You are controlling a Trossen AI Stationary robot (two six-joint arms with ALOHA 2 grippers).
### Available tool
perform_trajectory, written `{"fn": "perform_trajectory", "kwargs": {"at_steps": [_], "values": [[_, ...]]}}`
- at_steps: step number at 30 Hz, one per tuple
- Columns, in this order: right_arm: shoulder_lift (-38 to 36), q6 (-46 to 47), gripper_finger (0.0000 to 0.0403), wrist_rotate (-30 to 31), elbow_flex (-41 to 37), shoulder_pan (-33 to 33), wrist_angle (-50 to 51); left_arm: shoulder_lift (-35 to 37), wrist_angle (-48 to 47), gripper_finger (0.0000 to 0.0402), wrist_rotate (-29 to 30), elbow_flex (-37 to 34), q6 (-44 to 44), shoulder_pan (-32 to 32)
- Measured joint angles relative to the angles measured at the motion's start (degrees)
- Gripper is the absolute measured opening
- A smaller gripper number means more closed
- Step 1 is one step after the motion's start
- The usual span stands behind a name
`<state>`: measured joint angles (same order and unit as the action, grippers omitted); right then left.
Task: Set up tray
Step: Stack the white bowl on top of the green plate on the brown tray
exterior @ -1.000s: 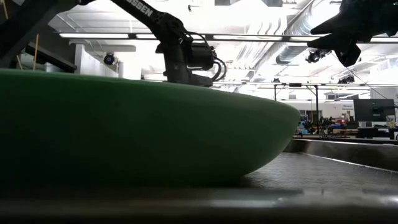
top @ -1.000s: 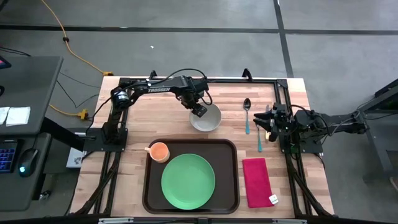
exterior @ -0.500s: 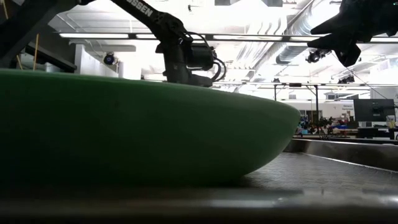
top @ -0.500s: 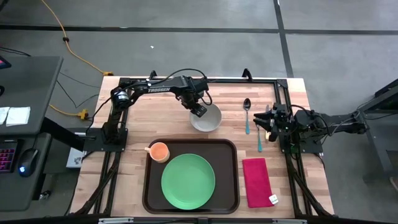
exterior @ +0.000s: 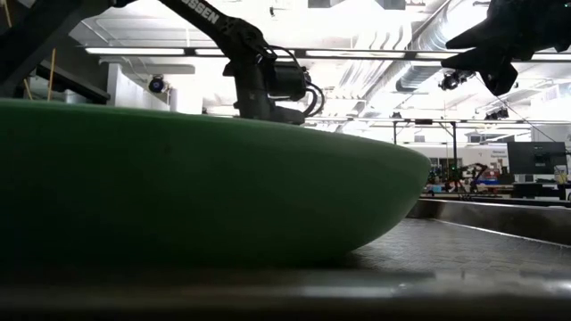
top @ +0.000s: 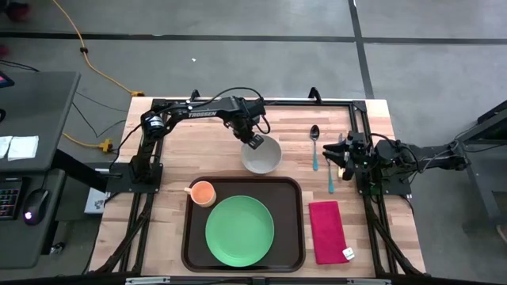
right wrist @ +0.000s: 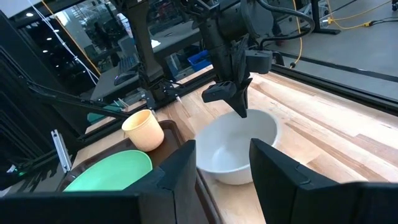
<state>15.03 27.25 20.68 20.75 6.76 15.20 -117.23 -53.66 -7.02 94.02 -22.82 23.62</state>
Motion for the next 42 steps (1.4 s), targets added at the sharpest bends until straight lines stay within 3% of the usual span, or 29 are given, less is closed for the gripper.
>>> {"fn": "perform_trajectory", "kwargs": {"at_steps": [5,12,22,29,42], "values": [[0.0,1.26,0.0129,-0.3,0.0,0.0,0.0,0.02,-0.03,0.0018,0.0,0.0,-0.05,0.0],[0.0,1.26,0.0129,-0.65,0.0,-0.01,0.02,0.02,-0.03,0.0029,-0.06,0.0,-0.01,0.02],[0.0,1.26,0.0129,-0.67,0.0,0.0,0.0,0.02,-0.54,0.0013,-0.95,0.72,0.01,0.11],[0.0,1.26,0.0129,-1.09,0.0,0.01,0.0,0.01,-3.36,0.0013,-2.03,5.73,0.82,0.47],[0.0,1.26,0.0129,-2.05,0.0,0.01,0.02,0.02,-18.43,0.0013,-2.52,19.9,5.02,0.37]]}}
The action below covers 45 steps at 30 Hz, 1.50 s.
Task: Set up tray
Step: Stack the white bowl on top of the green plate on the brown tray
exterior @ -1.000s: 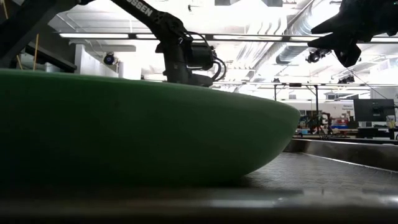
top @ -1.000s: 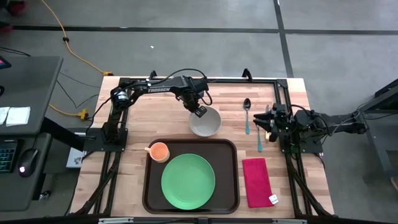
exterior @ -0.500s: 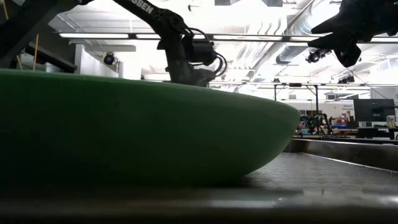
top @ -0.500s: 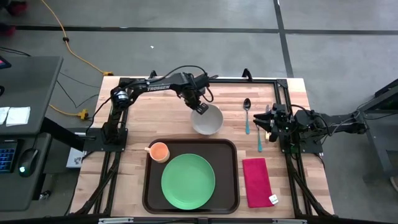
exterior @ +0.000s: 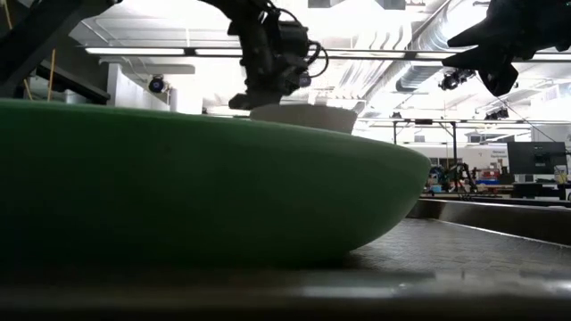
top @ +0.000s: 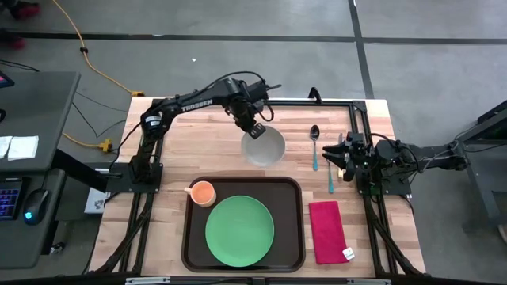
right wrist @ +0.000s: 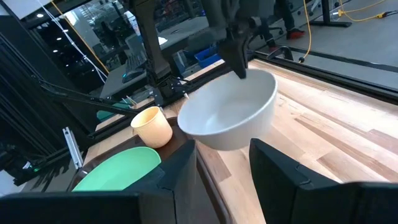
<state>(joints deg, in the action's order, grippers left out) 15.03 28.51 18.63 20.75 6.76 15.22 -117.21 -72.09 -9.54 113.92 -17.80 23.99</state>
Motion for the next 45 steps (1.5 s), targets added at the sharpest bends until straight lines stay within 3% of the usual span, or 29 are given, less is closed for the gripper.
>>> {"fn": "perform_trajectory", "kwargs": {"at_steps": [8,20,28,36,45], "values": [[0.0,0.0,0.0129,0.02,0.0,0.0,0.0,-0.02,-4.93,0.0013,0.02,5.46,0.18,-0.13],[0.0,-0.38,0.0129,0.04,0.0,0.0,0.0,-0.02,-6.54,0.0012,-1.69,5.98,0.87,-1.3],[0.0,-3.58,0.0129,-0.76,0.0,0.0,0.78,-0.02,-9.8,0.0012,-1.5,5.98,1.07,-4.61],[0.0,-5.85,0.0129,-5.7,0.0,0.0,4.32,-0.02,-11.82,0.0012,-1.51,5.98,1.07,-8.63],[0.0,-6.49,0.0129,-5.49,0.0,0.0,4.72,-0.02,-13.37,0.0012,-2.46,5.95,0.95,-13.82]]}}
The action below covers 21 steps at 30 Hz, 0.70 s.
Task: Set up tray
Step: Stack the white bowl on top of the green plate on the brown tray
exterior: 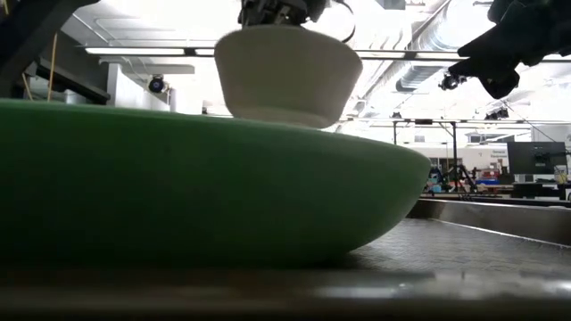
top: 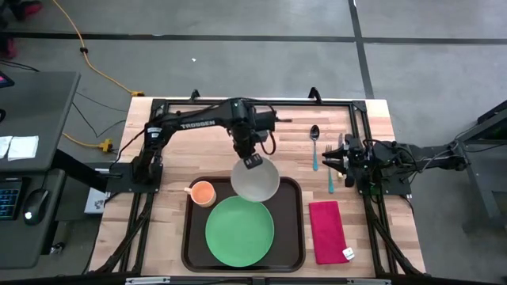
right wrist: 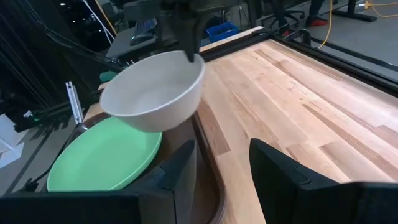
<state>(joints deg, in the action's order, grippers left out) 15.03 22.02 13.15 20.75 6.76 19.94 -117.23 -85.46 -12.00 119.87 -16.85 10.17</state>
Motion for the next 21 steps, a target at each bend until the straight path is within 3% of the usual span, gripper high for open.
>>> {"fn": "perform_trajectory", "kwargs": {"at_steps": [10,21], "values": [[0.0,0.02,0.0129,-0.04,0.0,0.0,0.0,0.0,-0.47,0.0012,-0.92,-0.02,-1.45,-5.12],[0.0,0.6,0.0129,-0.66,0.0,0.0,-0.02,0.0,-0.47,0.0012,-0.45,-0.02,-0.97,-6.51]]}}
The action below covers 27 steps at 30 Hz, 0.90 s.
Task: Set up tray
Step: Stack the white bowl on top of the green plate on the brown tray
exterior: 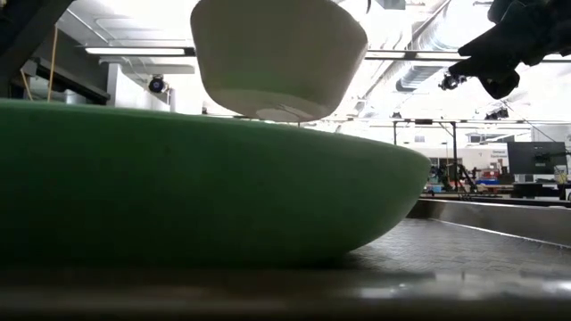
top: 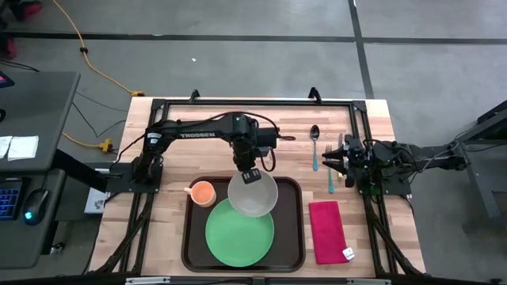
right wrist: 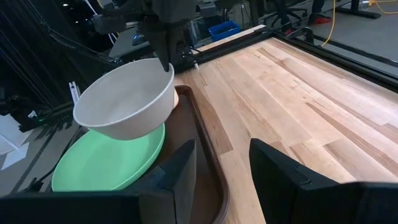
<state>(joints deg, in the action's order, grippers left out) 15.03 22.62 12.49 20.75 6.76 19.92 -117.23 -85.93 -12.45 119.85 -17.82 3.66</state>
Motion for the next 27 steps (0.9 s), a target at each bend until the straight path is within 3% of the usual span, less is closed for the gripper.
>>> {"fn": "perform_trajectory", "kwargs": {"at_steps": [13,27], "values": [[0.0,-0.04,0.0129,-0.46,0.0,0.0,0.09,0.0,-1.91,0.0012,0.07,-0.02,4.28,-5.51],[0.0,0.0,0.0129,-0.47,0.0,0.0,0.17,0.02,-2.49,0.0012,0.64,-0.02,2.94,-12.32]]}}
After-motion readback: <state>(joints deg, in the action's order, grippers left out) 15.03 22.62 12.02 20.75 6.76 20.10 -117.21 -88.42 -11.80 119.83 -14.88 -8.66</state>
